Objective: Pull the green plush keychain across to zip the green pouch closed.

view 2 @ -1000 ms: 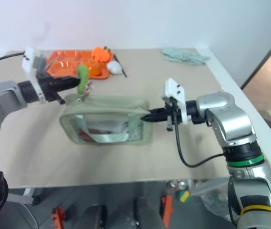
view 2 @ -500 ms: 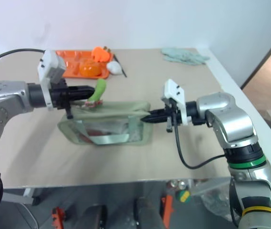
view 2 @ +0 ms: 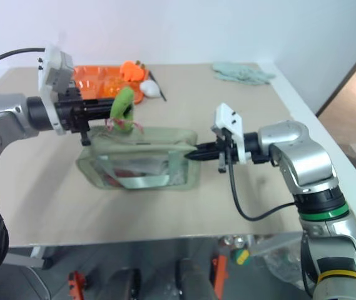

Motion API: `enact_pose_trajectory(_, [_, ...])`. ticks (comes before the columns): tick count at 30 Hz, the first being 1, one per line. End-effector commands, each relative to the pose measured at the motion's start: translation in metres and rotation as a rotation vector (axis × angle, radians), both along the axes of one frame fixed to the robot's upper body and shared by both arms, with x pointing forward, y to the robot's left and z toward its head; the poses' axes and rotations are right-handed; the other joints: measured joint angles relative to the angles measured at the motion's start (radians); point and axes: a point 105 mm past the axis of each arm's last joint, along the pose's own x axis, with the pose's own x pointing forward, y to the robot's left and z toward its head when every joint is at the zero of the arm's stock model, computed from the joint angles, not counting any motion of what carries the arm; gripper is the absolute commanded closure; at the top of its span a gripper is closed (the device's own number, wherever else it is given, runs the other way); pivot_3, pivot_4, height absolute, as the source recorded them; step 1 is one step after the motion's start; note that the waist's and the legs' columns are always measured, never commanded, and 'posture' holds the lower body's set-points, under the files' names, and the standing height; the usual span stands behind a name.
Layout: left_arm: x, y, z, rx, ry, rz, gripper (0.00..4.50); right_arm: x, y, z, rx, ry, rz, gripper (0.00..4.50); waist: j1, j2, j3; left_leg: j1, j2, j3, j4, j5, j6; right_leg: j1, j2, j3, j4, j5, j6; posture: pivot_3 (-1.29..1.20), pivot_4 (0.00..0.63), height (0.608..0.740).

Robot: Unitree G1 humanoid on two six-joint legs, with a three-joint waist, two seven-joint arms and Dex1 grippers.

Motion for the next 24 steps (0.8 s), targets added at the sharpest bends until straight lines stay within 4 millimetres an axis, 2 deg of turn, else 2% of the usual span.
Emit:
enact_pose_trajectory(1, [-0.004,0.001,-0.001,0.009,0.0,-0.02,3.25,-0.003,0.002,0.009,0.011,-0.036,0.013,4.5,0.0,0.0,0.0,-0.001,0.0,-0.001,0.0,0.0,0.0,0.0,0.0,0.0,0.0,0.0,0.0,0.0,0.15,0.74])
enact_pose_trajectory(4, [0.004,0.006,-0.001,0.004,-0.006,0.028,2.14,-0.003,0.001,0.009,0.011,-0.035,0.012,4.5,0.0,0.0,0.0,-0.001,0.0,0.0,0.0,0.0,0.0,0.0,0.001,0.0,0.0,0.0,0.0,0.0,0.15,0.74])
enact_pose_trajectory(7, [0.011,0.013,0.001,-0.002,-0.011,0.078,1.24,-0.003,0.002,0.009,0.009,-0.035,0.013,4.5,0.0,0.0,0.0,0.0,0.0,0.0,0.0,0.0,0.0,0.0,0.001,0.0,0.0,0.0,0.0,0.0,0.15,0.74])
enact_pose_trajectory(8, [0.014,0.017,0.004,-0.022,-0.006,0.096,0.72,-0.003,0.002,0.009,0.009,-0.035,0.013,4.5,0.0,0.0,0.0,0.0,0.0,0.0,0.0,0.0,0.0,0.0,0.001,0.0,0.0,0.0,0.0,0.0,0.15,0.74])
enact_pose_trajectory(9, [0.016,0.021,0.006,-0.035,-0.012,0.113,0.48,-0.003,0.002,0.009,0.009,-0.035,0.014,4.5,0.0,0.0,0.0,0.0,0.0,0.0,0.0,0.0,0.0,0.0,0.001,0.0,0.0,0.0,0.0,0.0,0.15,0.74])
enact_pose_trajectory(15, [0.038,0.063,0.03,-0.165,-0.051,0.329,0.48,-0.003,0.003,0.008,0.006,-0.035,0.023,4.5,0.0,0.0,0.0,0.0,0.0,0.0,0.0,0.0,0.0,0.0,0.001,0.0,0.0,0.0,0.0,0.0,0.15,0.74])
enact_pose_trajectory(18, [0.033,0.085,0.053,-0.281,-0.074,0.383,0.48,-0.002,0.004,0.009,0.008,-0.035,0.028,4.5,0.0,0.0,0.0,-0.001,0.0,0.0,0.0,0.0,0.0,0.0,0.001,0.0,0.0,0.0,0.0,0.0,0.15,0.74])
enact_pose_trajectory(20, [0.024,0.095,0.059,-0.332,-0.069,0.375,0.48,-0.002,0.005,0.008,0.008,-0.035,0.031,4.5,0.0,0.0,0.0,-0.001,0.0,0.0,0.0,0.0,0.0,0.0,0.001,0.0,0.0,0.0,0.0,0.0,0.15,0.74])
enact_pose_trajectory(22, [0.012,0.103,0.056,-0.342,-0.052,0.345,0.48,-0.002,0.006,0.008,0.008,-0.034,0.033,4.5,-0.003,0.0,0.0,-0.001,0.0,0.0,0.0,0.0,0.0,0.0,0.001,0.0,0.0,0.0,0.0,0.0,0.15,0.74])
enact_pose_trajectory(24, [-0.011,0.106,0.028,-0.246,0.017,0.274,0.48,-0.002,0.007,0.008,0.009,-0.034,0.036,4.5,-0.013,0.0,0.0,0.0,0.001,0.001,-0.001,0.0,0.0,-0.001,0.001,0.001,0.0,0.0,0.0,0.0,0.15,0.74])
